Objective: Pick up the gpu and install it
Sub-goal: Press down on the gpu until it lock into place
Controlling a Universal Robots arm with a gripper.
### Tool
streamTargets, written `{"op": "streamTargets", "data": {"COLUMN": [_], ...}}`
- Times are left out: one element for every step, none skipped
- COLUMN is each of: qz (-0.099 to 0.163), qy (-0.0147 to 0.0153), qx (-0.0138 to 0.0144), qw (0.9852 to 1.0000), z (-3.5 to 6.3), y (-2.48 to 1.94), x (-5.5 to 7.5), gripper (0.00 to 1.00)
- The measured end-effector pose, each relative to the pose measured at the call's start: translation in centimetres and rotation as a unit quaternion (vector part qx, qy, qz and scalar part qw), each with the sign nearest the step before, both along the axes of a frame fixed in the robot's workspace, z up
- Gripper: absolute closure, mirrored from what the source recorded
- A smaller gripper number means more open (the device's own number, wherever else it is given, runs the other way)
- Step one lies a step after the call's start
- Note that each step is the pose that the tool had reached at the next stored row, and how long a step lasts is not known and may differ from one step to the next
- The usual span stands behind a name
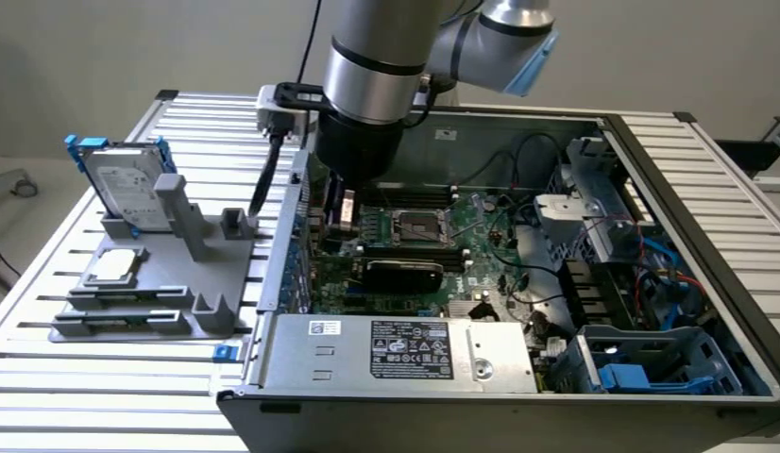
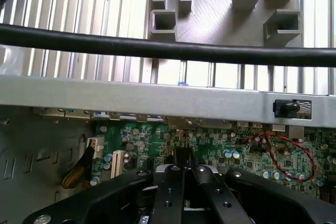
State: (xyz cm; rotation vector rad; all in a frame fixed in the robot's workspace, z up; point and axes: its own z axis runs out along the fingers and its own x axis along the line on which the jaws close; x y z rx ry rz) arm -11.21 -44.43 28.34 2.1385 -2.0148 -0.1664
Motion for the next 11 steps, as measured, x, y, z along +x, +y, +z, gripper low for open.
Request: {"op": "streamTargets", "data": {"qz": [0.0, 0.0, 0.0, 0.0, 0.0, 0.0, 0.0, 0.0, 0.0, 0.0, 0.0], "qy": [0.0018, 0.0039, 0.0063, 0.0086, 0.011, 0.0135, 0.0158, 0.0176, 0.0189, 0.0197, 0.0203], "qx": [-0.0001, -0.0002, -0.0003, -0.0003, -0.0003, -0.0004, -0.0004, -0.0003, -0.0003, -0.0003, -0.0003], "qw": [1.0, 1.0, 1.0, 1.0, 0.9999, 0.9999, 0.9999, 0.9998, 0.9998, 0.9998, 0.9998], "z": [0.02, 0.04, 0.06, 0.07, 0.09, 0.12, 0.14, 0.18, 0.28, 0.41, 0.56], "y": [0.0, 0.0, 0.0, 0.0, 0.0, 0.0, -0.01, -0.01, -0.01, -0.01, -0.01], "x": [-0.04, -0.07, -0.12, -0.15, -0.18, -0.22, -0.24, -0.26, -0.27, -0.27, -0.27], "gripper": [0.89, 0.89, 0.89, 0.89, 0.89, 0.89, 0.89, 0.89, 0.89, 0.89, 0.89]}}
